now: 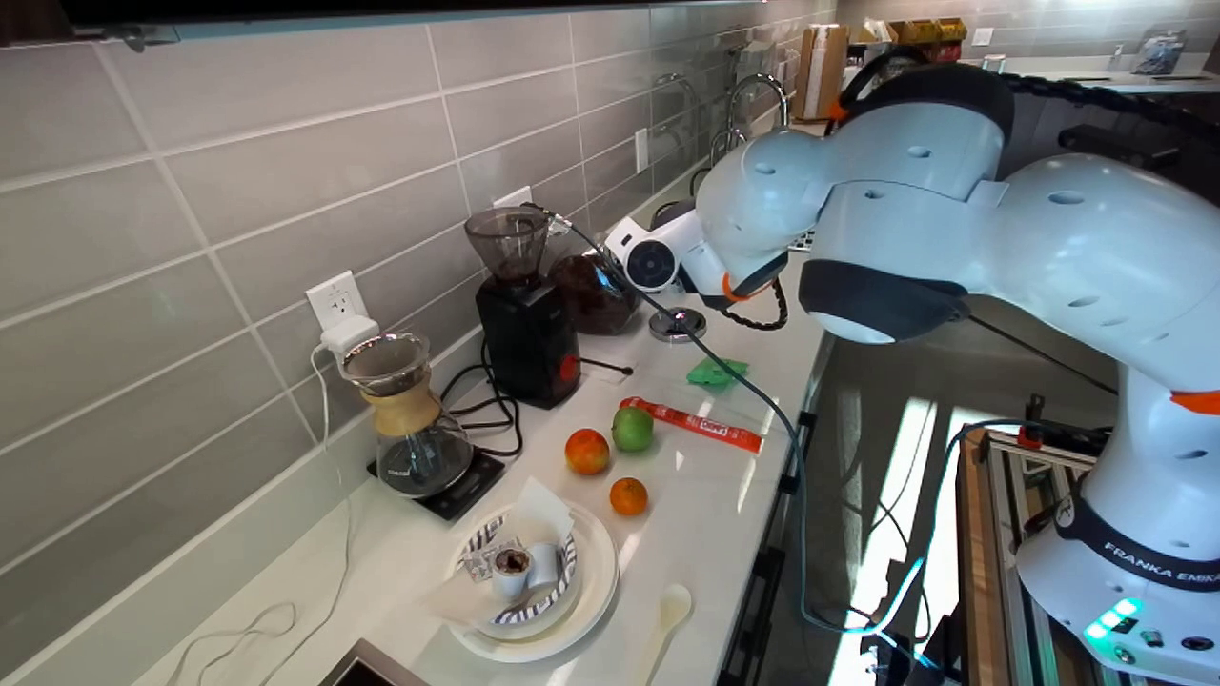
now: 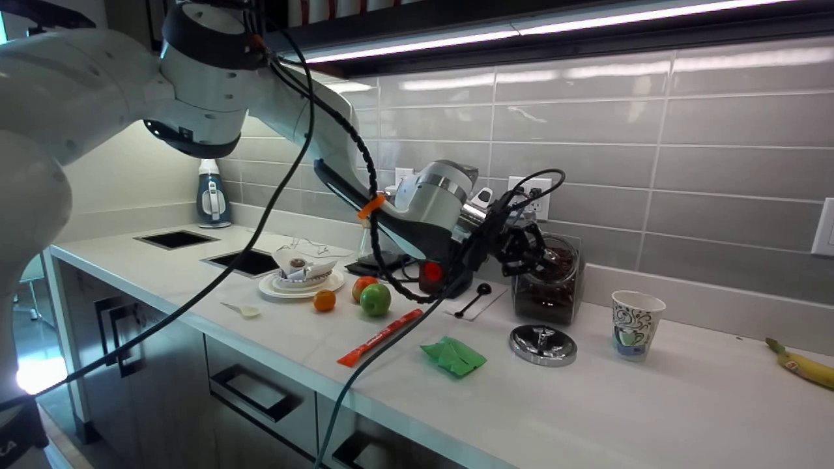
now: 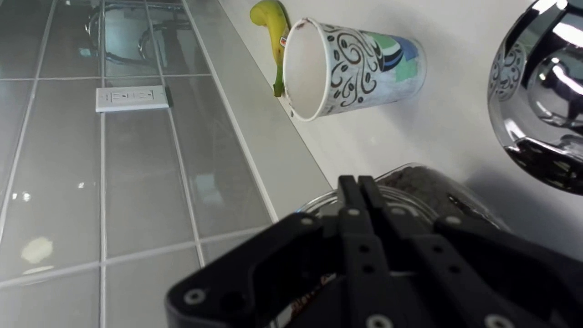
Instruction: Transfer a spoonful of contents from the container into the cup
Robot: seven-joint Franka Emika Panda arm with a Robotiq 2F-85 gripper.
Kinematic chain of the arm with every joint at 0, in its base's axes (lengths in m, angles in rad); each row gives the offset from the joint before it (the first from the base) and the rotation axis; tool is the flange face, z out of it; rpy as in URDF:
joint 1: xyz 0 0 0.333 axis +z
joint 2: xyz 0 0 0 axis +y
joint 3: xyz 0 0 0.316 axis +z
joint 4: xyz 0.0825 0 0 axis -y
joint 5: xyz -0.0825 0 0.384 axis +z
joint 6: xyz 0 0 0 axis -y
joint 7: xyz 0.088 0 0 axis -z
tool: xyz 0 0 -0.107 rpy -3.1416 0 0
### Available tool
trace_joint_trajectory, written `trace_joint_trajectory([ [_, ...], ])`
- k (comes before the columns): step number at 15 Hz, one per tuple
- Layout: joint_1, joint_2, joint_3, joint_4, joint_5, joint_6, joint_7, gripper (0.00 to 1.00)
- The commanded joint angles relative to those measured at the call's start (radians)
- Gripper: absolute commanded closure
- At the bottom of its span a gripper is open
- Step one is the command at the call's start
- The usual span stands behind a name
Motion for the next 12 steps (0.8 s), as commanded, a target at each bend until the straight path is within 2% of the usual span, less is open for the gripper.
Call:
trace_joint_trajectory([
  [1, -0.010, -0.081, 0.047, -0.033, -0.006, -0.020, -0.124, 0.99],
  [5, -0.054, -0.161, 0.125, -0.049, -0.008, -0.038, -0.251, 0.99],
  [7, -0.099, -0.204, 0.187, -0.049, -0.003, -0.068, -0.312, 0.99],
  [12, -0.280, -0.325, 0.408, -0.022, 0.015, -0.203, -0.448, 0.99],
])
